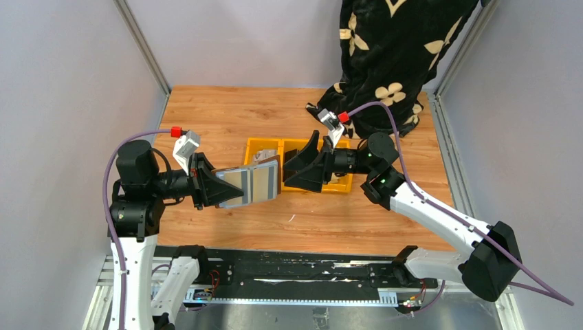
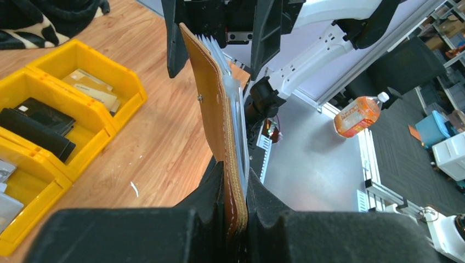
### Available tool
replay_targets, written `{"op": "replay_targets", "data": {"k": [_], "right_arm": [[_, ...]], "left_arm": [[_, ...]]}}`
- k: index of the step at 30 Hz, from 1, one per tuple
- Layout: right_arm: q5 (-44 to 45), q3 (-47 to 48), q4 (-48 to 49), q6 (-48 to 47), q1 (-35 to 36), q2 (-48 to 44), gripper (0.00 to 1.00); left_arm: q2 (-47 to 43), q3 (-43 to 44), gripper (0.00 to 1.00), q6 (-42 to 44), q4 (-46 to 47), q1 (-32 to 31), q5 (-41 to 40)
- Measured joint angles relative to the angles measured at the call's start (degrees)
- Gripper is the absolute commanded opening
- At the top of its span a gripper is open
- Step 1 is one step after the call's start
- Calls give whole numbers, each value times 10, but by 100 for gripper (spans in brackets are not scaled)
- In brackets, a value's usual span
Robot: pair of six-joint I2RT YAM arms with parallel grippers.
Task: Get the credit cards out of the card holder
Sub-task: Remove the credit card from the card holder.
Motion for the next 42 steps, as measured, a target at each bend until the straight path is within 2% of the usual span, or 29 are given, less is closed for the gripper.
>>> {"op": "replay_targets", "data": {"k": [4, 10, 12, 17, 20, 22, 27, 32, 34, 36, 42], "right_arm": [[-9, -11, 85, 49, 8, 12, 58], [-13, -17, 144, 90, 22, 18, 29], [-14, -21, 158, 100, 27, 18, 25], [-15, -26, 163, 103, 38, 16, 23], [-13, -26, 149, 94, 46, 13, 31], [-7, -26, 121, 77, 52, 8, 30], [18, -16, 36, 19, 70, -5, 11], [22, -4, 2, -10, 80, -15, 0], [23, -2, -3, -18, 83, -19, 1], [26, 1, -12, -24, 87, -21, 6], [24, 9, -21, -35, 96, -23, 9]], "left_arm": [[-6, 3, 8, -2, 0, 0, 3], [-6, 9, 8, -5, 0, 0, 6], [-6, 9, 8, -5, 0, 0, 7], [-6, 9, 7, -5, 0, 0, 7], [-6, 9, 7, -5, 0, 0, 7], [-6, 9, 7, -5, 0, 0, 7], [-5, 11, 7, -7, 0, 0, 7], [-5, 13, 7, -7, 0, 0, 6], [-5, 14, 7, -7, 0, 0, 6], [-5, 16, 7, -7, 0, 0, 6], [-5, 19, 7, -7, 0, 0, 6]]}}
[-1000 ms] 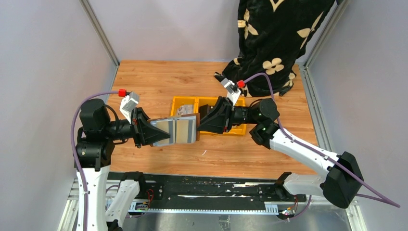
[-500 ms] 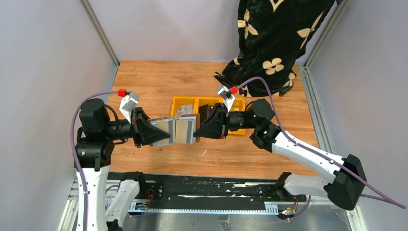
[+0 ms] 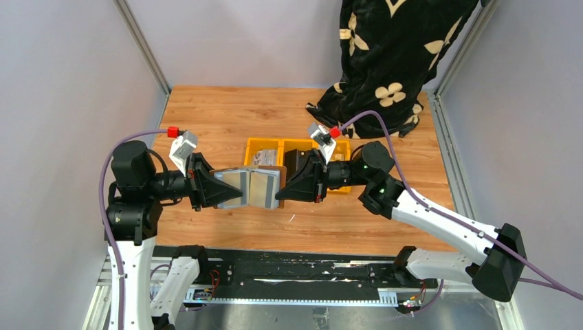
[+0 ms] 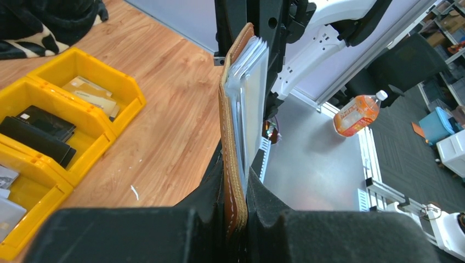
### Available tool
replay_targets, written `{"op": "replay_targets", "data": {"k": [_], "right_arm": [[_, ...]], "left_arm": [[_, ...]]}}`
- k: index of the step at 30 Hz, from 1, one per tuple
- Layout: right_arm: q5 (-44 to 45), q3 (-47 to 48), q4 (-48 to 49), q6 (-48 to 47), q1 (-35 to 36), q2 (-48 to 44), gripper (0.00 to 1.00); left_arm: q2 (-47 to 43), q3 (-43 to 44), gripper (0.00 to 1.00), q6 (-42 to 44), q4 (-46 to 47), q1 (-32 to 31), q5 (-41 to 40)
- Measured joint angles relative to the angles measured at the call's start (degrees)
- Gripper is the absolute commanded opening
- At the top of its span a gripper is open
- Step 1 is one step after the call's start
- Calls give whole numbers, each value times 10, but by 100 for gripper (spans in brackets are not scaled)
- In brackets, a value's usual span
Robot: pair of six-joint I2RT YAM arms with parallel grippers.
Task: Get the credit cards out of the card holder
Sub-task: Remove the credit card from the card holder.
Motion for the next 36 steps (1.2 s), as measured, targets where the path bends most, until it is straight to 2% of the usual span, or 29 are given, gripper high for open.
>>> {"op": "replay_targets", "data": {"k": [6, 11, 15, 22, 23, 25, 27, 28, 29, 32, 36], "right_arm": [[-12, 1, 13, 5, 4, 1, 16], [-20, 6, 19, 12, 8, 5, 16], [-21, 7, 21, 15, 9, 5, 5], [-6, 23, -18, 4, 9, 5, 0], [-1, 24, -25, 0, 10, 5, 1], [16, 30, -48, -11, 14, 3, 17], [50, 50, -100, -37, 28, 2, 22], [71, 64, -126, -52, 40, 2, 32], [124, 99, -184, -88, 73, 1, 35], [200, 133, -241, -119, 108, 7, 40], [295, 167, -304, -149, 144, 21, 40]], "left_arm": [[0, 2, 7, 0, 0, 0, 1], [0, 2, 7, 0, 0, 0, 2], [0, 2, 7, 0, 0, 0, 2], [1, 7, 7, 0, 2, 0, -3], [1, 7, 7, 0, 2, 0, -5], [1, 7, 7, 0, 2, 1, -9], [1, 7, 7, 0, 2, 2, -18], [1, 7, 7, 0, 3, 3, -21], [3, 7, 7, 0, 4, 4, -25], [4, 7, 7, 0, 5, 4, -25], [4, 7, 7, 1, 5, 4, -33]]}}
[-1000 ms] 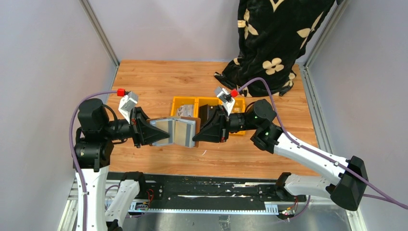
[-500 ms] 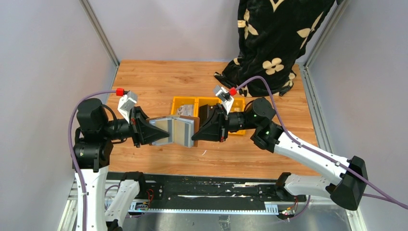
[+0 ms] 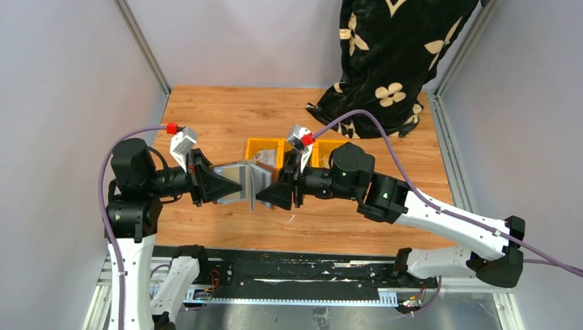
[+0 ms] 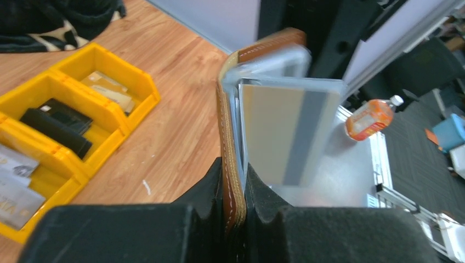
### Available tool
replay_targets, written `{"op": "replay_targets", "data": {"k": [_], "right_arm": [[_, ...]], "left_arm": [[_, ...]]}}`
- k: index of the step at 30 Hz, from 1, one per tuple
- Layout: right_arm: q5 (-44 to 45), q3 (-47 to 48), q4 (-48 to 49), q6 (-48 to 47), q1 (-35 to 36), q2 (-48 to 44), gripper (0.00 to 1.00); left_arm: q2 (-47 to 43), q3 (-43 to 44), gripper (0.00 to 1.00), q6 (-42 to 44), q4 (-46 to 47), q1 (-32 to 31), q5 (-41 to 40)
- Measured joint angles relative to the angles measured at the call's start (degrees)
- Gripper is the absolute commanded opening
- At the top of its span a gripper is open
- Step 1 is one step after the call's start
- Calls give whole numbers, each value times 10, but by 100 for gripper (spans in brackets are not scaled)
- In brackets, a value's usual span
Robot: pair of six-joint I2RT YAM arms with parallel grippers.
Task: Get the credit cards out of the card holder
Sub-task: Remove the credit card from the card holder.
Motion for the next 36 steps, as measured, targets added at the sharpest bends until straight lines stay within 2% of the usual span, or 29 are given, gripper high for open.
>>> {"op": "replay_targets", "data": {"k": [4, 9, 12, 14, 15, 16, 18, 19, 20, 29, 36], "right_arm": [[132, 40, -62, -32, 21, 23, 40], [224, 56, -91, -50, 49, 28, 37], [235, 56, -88, -51, 56, 28, 36], [235, 55, -82, -51, 57, 28, 15], [231, 54, -79, -50, 57, 30, 4], [226, 54, -75, -49, 57, 32, 0], [227, 56, -75, -49, 58, 40, 0], [229, 59, -78, -49, 60, 47, 0], [236, 65, -85, -52, 63, 56, 0], [423, 219, -195, -166, 149, 161, 0], [535, 262, -232, -250, 187, 197, 0]], "left_arm": [[0, 0, 7, -2, -1, -4, 16], [-3, 0, 10, 0, -2, -3, 7], [-3, 0, 24, 0, -2, -3, 5], [-4, 0, 37, 1, 0, -3, 4], [-6, -2, 50, 1, 0, -3, 3], [-9, -3, 58, 3, 0, -3, 0], [-17, -6, 87, 2, 0, -3, -6], [-22, -7, 96, 3, 0, -4, -10], [-28, -9, 99, 2, 0, -4, -16], [-81, -41, 100, 24, -1, -4, -102], [-108, -64, 98, 47, -2, -4, -133]]}}
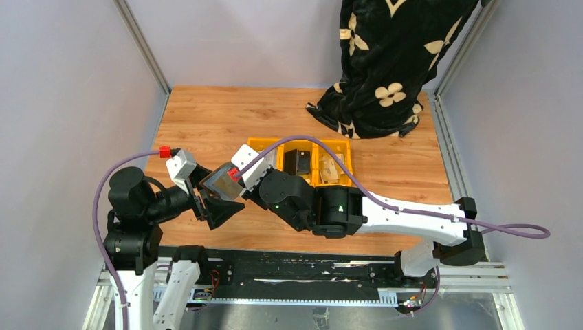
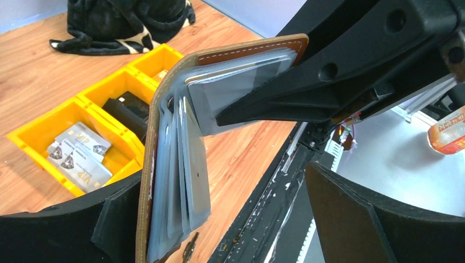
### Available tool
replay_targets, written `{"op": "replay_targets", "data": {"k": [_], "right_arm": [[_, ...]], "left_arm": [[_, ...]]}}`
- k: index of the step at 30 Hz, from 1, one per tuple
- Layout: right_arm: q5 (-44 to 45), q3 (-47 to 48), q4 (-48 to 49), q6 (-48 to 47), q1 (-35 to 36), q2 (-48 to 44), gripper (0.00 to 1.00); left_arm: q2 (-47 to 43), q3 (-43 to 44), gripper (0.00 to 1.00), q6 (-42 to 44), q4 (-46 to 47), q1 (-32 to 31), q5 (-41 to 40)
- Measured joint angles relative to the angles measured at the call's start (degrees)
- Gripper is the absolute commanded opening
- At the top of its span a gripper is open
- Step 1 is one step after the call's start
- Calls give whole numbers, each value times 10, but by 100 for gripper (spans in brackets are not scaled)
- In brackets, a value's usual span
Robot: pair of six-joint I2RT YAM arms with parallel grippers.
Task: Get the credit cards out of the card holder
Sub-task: Remove the credit card from the card holder.
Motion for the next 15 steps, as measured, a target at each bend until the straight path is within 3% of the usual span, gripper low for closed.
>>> {"op": "replay_targets", "data": {"k": [7, 12, 15], "right_arm": [[-4, -15, 0, -18, 4, -21, 0], [-136, -92, 22, 14, -28, -109, 0], [-230, -123, 40, 54, -73, -149, 0]], "left_arm": [[-1, -3, 73, 23, -3, 0, 8], [14, -2, 49, 43, -21, 0, 12], [35, 9, 46, 41, -27, 0, 28]]}}
